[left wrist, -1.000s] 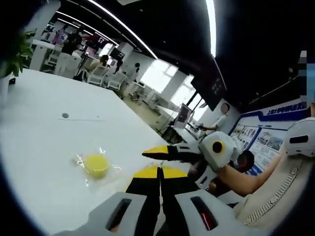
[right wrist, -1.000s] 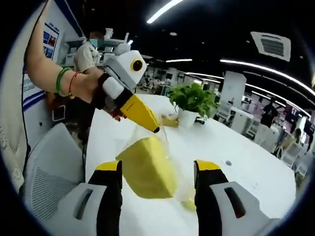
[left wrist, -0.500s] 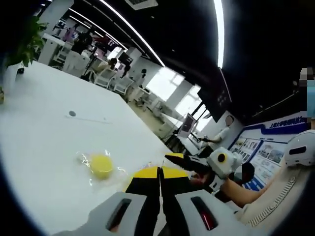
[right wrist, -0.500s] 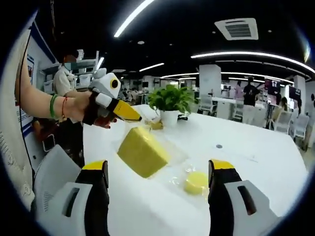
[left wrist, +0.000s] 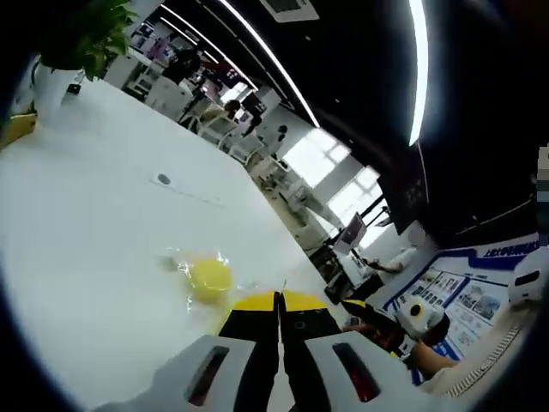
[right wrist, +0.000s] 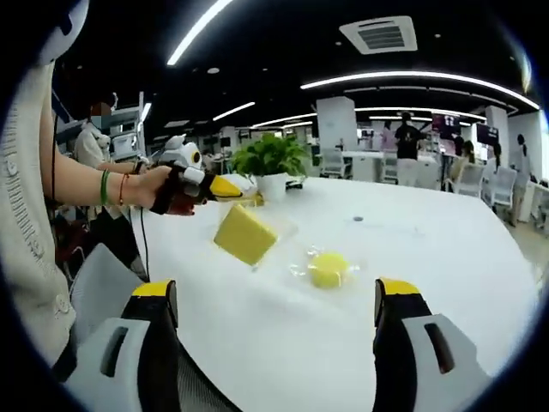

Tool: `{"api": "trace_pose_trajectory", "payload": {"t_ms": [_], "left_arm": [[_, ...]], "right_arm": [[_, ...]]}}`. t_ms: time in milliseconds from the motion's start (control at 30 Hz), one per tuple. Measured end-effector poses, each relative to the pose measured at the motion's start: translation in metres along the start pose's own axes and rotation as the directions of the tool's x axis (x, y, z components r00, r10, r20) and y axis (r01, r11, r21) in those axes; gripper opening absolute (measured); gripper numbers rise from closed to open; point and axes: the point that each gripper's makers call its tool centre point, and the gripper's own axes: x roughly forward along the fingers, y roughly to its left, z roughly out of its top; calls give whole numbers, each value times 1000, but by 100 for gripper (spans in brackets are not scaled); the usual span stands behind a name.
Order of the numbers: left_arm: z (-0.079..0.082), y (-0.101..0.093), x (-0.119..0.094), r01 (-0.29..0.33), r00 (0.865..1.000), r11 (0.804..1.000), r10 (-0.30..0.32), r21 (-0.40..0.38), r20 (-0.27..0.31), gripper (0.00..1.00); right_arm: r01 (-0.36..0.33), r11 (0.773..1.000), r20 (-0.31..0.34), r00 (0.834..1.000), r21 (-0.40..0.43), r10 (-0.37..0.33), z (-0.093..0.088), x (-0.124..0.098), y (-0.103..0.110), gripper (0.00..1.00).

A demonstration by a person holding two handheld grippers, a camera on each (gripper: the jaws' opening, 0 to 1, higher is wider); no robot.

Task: Compare the silicone blocks by pressing each to a similar depth, holding the contact briefly, and releasing to observe deformation and rebound differences across the visible hardness samples.

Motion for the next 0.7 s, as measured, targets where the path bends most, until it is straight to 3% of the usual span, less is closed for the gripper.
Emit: {"api": "trace_pose_trajectory", "payload": {"t_ms": [400,467,700], "left_arm": [[5,59,4,-94,996,995,93,-21,-6,0],[16,66,-1,-94,995,995,95,-45,29,0],[38,106,-12,-148,988,989,149,-24,52,0]], "right_arm": [[97,994,-45,994,49,-95,-16,-7,-7,84],[105,993,-53,993,51,-102,-18,-8,-7,83],[131,990,-106,986,53,-125,-28,-12,-9,81]]}}
